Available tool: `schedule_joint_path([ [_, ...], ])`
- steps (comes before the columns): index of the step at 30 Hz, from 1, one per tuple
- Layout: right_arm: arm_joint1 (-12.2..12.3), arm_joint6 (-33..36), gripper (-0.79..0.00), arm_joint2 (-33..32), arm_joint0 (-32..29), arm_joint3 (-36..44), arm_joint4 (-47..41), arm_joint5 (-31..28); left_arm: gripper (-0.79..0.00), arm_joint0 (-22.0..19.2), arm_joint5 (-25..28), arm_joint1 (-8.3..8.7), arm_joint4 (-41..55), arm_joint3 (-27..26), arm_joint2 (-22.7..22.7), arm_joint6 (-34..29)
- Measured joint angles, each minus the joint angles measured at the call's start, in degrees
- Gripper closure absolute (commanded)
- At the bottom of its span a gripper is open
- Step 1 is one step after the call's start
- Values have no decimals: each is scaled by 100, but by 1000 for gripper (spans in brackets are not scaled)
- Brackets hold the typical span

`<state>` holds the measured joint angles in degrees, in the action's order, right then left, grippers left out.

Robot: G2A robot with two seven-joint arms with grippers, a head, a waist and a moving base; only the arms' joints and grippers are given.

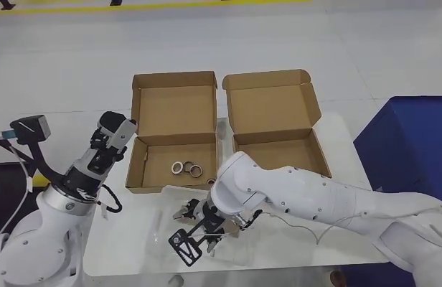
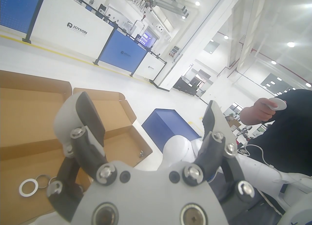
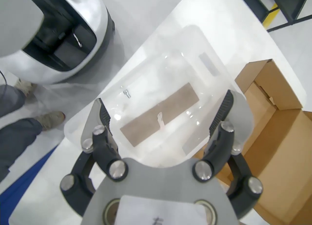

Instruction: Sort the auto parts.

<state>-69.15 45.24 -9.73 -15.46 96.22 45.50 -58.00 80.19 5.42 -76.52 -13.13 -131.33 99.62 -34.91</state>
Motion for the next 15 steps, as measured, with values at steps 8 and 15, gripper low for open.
schedule_joint_path([
  [8, -15, 103, -785, -1, -212, -69, 393, 0, -785, 0, 0, 0, 0, 0, 0, 0],
  [15, -15, 104, -785, -1, -212, -68, 391, 0, -785, 0, 0, 0, 0, 0, 0, 0],
])
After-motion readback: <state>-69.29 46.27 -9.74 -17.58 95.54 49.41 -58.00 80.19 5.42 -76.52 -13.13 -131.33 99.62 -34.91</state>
